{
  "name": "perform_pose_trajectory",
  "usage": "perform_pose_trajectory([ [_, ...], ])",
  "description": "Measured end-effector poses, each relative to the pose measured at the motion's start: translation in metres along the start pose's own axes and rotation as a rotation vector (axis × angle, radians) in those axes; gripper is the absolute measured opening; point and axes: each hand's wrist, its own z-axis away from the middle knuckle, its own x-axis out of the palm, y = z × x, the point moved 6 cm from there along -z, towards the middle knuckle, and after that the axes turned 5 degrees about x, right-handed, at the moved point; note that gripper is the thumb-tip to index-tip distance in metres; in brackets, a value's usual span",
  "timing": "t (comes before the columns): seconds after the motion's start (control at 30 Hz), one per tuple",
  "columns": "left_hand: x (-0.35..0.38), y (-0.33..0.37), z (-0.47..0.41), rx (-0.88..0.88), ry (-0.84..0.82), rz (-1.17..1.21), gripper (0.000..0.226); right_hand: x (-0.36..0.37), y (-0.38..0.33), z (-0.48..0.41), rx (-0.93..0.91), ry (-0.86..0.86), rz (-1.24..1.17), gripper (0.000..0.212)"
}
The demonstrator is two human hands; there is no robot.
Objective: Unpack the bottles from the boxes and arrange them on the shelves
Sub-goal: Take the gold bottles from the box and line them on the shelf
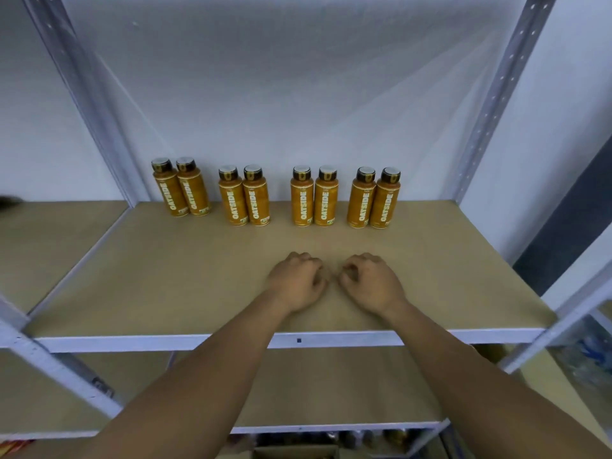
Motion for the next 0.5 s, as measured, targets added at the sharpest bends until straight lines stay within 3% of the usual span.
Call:
perform_pose_trajectory([
  [0.17,0.007,-0.022,0.058,0.049,0.098,0.042,0.037,0.026,-0.044,0.052,-0.030,0.132,0.043,0.029],
  [0.33,0.003,-0.021,0.118,0.143,0.383,0.114,0.035,0.038,-0.060,0.111,-0.172,0.451,-0.018,0.022],
  [0.5,0.027,-0.008,0.189,0.229,0.625,0.069,0.033,0.066,-0.060,0.178,-0.250,0.540,-0.065,0.026],
])
